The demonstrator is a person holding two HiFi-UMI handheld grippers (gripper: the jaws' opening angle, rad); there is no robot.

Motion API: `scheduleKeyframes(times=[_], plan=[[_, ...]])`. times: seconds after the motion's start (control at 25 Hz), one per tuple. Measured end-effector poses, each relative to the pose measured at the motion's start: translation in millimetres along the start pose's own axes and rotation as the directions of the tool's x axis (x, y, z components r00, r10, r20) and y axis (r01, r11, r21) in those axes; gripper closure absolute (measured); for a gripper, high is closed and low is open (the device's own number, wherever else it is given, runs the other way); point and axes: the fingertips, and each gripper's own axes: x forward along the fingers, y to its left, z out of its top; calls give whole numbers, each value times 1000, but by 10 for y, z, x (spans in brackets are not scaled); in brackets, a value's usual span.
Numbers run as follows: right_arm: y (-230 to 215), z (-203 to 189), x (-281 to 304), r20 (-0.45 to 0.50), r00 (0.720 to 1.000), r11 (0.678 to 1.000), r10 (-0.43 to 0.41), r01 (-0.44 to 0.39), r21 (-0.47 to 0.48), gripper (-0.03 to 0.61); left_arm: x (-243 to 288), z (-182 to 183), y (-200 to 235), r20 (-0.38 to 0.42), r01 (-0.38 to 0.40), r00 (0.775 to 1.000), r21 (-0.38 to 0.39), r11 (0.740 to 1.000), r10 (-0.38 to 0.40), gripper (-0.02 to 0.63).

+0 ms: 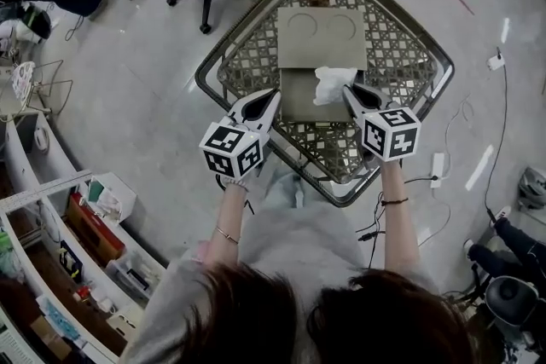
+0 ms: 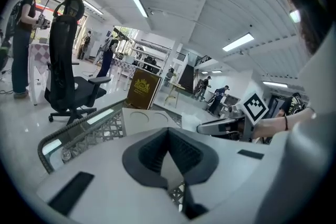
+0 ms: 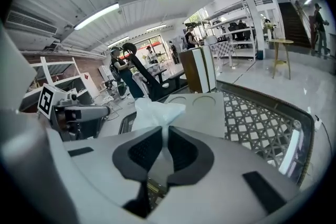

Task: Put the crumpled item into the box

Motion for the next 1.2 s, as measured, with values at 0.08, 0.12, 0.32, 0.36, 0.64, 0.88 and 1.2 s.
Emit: scheduleKeyframes(times=[0.08, 0.12, 0.32, 0.36, 0.64, 0.88, 1.2], plan=[[-19, -85, 87, -24, 1000, 1000, 2, -2, 0, 525, 38, -83, 10, -18, 8, 1000, -17, 1000, -9, 597], [-30, -132, 128, -38, 999, 1000, 4, -4, 1, 525, 53, -125, 12, -27, 10, 1000, -21, 1000, -11, 597], [-92, -379, 340, -110, 994, 1000, 7, -5, 17, 525, 127, -326, 70, -46, 24, 999, -87, 996, -28, 597], [-92, -415, 369, -117, 993, 1000, 10, -7, 25, 525, 137, -364, 82, -52, 25, 998, -94, 995, -30, 596], [-93, -626, 586, -190, 982, 999, 24, -15, 46, 525, 233, -568, 162, -100, 30, 994, -113, 993, -42, 597], [-110, -752, 719, -258, 966, 999, 15, -4, 44, 525, 288, -687, 172, -117, 34, 992, -136, 990, -50, 597], [-173, -894, 832, -336, 942, 998, -12, 30, 49, 523, 325, -826, 184, -136, 29, 989, -157, 987, -50, 597]])
